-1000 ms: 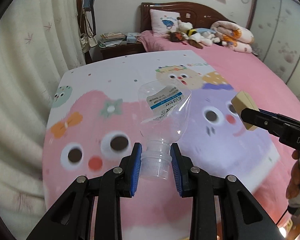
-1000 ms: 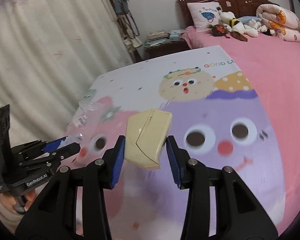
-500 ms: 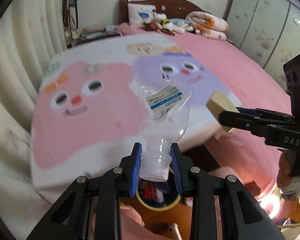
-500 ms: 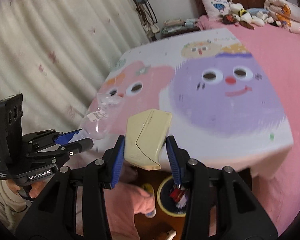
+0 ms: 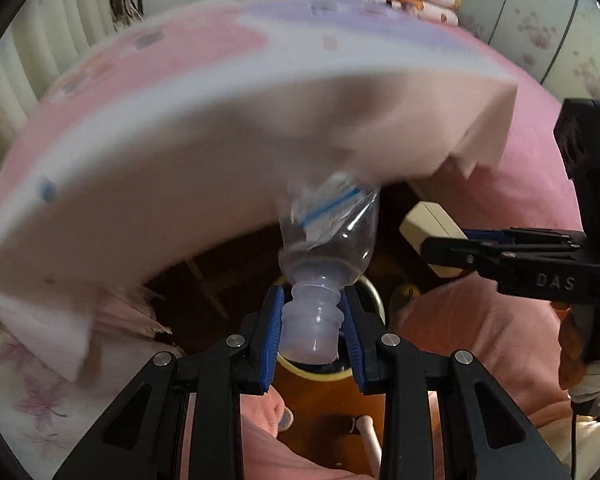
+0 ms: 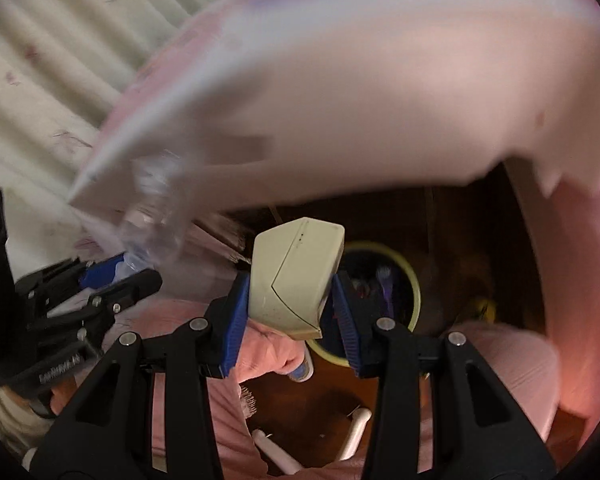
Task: Collect trash
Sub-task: 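Carry the clear bottle and beige box down over the bin with both tools, then open both tools to drop the bottle and beige box into the bin, then raise both tools back toward the table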
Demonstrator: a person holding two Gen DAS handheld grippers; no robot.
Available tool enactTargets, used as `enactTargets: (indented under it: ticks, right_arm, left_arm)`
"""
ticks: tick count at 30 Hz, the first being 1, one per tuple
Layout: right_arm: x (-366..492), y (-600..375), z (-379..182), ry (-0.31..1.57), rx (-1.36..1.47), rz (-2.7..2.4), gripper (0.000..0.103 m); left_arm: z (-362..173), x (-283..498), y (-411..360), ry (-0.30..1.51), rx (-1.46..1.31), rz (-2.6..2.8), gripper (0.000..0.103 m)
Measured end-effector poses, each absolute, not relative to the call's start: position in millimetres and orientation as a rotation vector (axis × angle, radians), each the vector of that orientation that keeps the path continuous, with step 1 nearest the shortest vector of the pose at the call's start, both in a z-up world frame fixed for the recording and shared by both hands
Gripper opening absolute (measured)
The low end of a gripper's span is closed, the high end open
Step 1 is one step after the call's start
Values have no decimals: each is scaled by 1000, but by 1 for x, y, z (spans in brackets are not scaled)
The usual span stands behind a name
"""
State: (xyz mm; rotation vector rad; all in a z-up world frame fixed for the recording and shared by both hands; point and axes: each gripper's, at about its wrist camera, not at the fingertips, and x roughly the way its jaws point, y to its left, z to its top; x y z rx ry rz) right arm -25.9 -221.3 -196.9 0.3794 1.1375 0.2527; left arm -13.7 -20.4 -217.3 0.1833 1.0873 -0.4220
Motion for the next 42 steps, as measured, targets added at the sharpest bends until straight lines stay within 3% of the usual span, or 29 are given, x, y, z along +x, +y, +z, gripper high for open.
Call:
enactTargets:
  ticks: [12, 21, 23, 24, 25, 31, 42]
  right_arm:
    - [-35, -231, -318, 1299, 378, 140, 38]
    - [-11, -234, -363, 1361, 437, 88, 39]
    - [7, -235, -364, 1353, 461, 92, 47]
    - [8, -237, -365, 1348, 473, 90, 57]
    - [9, -239, -366, 1346, 481, 89, 61]
    - [15, -240, -368, 1331, 481, 81, 62]
    - [15, -230, -367, 1321, 424, 90, 64]
  left_arm:
    - [-338, 6, -40, 1315, 164, -426, 29]
    - [-396, 44, -52, 1445, 73, -379, 29]
    - [-403, 48, -54, 1455, 78, -376, 29]
    - [-408, 54, -53, 1461, 86, -366, 31]
    - [-411, 56, -52, 1467, 90, -357, 35]
    - [-418, 63, -44, 1471, 72, -331, 69]
    - [-398, 65, -28, 1418, 56, -246, 71]
